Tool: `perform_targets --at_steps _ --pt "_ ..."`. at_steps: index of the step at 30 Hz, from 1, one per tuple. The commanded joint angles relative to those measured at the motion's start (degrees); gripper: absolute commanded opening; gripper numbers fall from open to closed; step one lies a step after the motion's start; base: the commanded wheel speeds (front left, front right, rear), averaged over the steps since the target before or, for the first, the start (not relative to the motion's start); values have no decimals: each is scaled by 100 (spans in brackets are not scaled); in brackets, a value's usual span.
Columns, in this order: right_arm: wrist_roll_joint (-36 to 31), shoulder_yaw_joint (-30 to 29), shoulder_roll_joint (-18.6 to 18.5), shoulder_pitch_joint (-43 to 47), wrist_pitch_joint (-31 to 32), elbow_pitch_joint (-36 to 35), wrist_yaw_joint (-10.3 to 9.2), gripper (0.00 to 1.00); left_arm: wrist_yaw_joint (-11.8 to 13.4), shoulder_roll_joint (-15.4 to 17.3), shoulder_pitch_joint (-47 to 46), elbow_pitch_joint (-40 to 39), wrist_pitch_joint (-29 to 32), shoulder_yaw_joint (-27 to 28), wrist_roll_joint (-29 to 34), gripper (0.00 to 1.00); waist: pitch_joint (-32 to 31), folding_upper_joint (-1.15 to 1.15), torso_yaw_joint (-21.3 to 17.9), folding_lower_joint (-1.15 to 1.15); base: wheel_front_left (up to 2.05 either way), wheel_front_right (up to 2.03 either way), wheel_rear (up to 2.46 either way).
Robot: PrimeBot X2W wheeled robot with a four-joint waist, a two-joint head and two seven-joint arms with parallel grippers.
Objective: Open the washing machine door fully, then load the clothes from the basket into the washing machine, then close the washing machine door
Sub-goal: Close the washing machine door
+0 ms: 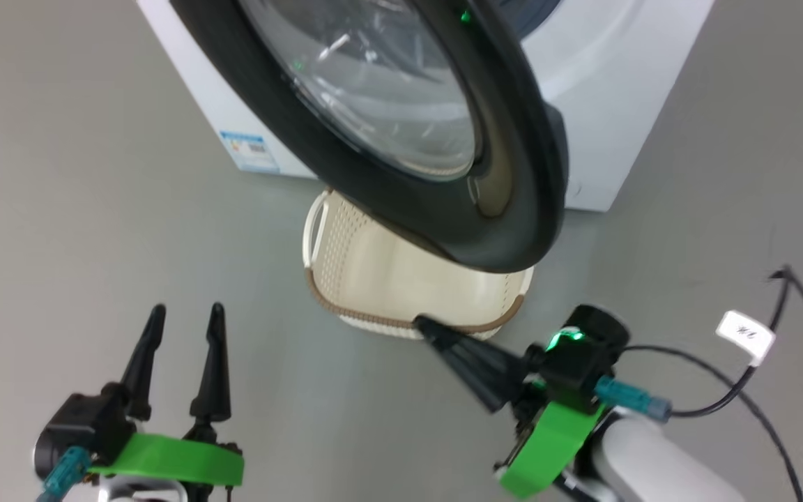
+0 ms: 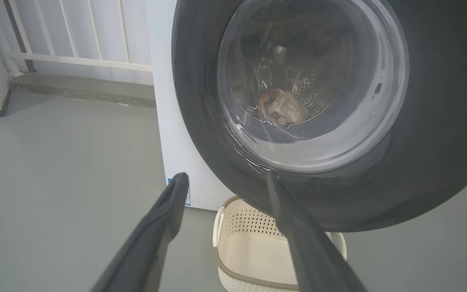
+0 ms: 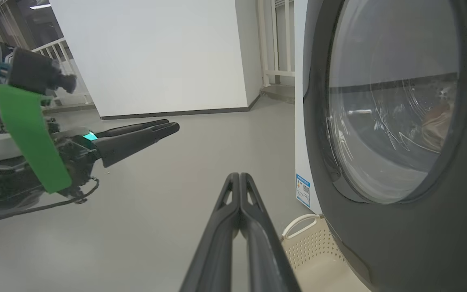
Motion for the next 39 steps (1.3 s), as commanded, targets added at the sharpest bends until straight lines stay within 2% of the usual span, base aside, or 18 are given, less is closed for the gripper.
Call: perform_targets --at_steps 1,13,25,34,39 --pt "-95 -121 123 -74 -82 -20 9 0 -15 63 -227 -173 -36 121 -74 100 312 0 179 0 0 0 0" --pt "-578 -1355 459 -512 -277 480 9 0 -15 54 -559 -176 -36 -135 -203 100 808 0 208 0 0 0 0" --pt "-958 -2454 631 -1037 -351 328 9 0 -15 71 -826 -183 -36 -240 -270 100 1260 0 225 0 0 0 0" --pt "-1211 -2838 552 -1746 -331 349 9 0 -15 79 -1030 -236 -36 -395 -332 100 1681 0 278 0 0 0 0" --pt "-1398 -3338 708 -2002 -338 287 9 0 -15 88 -1126 -245 -36 -493 -360 100 1893 0 235 0 0 0 0"
